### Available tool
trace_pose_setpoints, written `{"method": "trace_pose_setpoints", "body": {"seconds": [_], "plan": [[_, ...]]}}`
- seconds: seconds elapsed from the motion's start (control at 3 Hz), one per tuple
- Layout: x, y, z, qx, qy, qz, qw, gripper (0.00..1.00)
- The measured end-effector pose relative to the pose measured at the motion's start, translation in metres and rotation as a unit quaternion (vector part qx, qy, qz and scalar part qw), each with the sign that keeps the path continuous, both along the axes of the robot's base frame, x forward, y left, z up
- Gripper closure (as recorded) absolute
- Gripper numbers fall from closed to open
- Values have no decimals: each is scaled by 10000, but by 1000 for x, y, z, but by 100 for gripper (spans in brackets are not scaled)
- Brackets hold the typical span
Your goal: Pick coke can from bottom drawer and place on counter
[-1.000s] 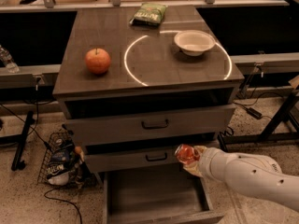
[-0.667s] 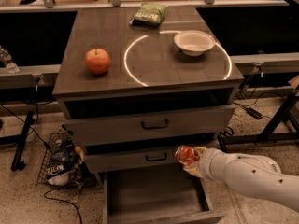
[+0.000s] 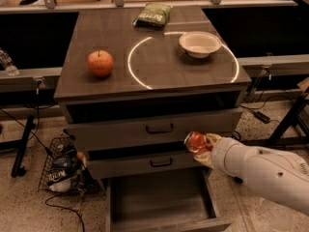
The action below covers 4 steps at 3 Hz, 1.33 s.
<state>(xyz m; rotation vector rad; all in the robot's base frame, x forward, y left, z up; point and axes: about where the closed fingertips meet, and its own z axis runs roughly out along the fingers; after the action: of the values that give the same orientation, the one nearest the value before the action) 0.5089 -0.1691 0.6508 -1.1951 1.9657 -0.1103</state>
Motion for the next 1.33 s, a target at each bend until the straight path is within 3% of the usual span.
{"method": "trace_pose_setpoints", "body": {"seconds": [0.33, 0.67, 1.0, 1.33], "plan": [[7, 8, 65, 39, -504, 55, 9987, 100], [10, 18, 130, 117, -992, 225, 9947, 100], [7, 23, 183, 344, -1426, 447, 9882, 100], [0, 52, 243, 802, -2031, 911, 9716, 100]]}}
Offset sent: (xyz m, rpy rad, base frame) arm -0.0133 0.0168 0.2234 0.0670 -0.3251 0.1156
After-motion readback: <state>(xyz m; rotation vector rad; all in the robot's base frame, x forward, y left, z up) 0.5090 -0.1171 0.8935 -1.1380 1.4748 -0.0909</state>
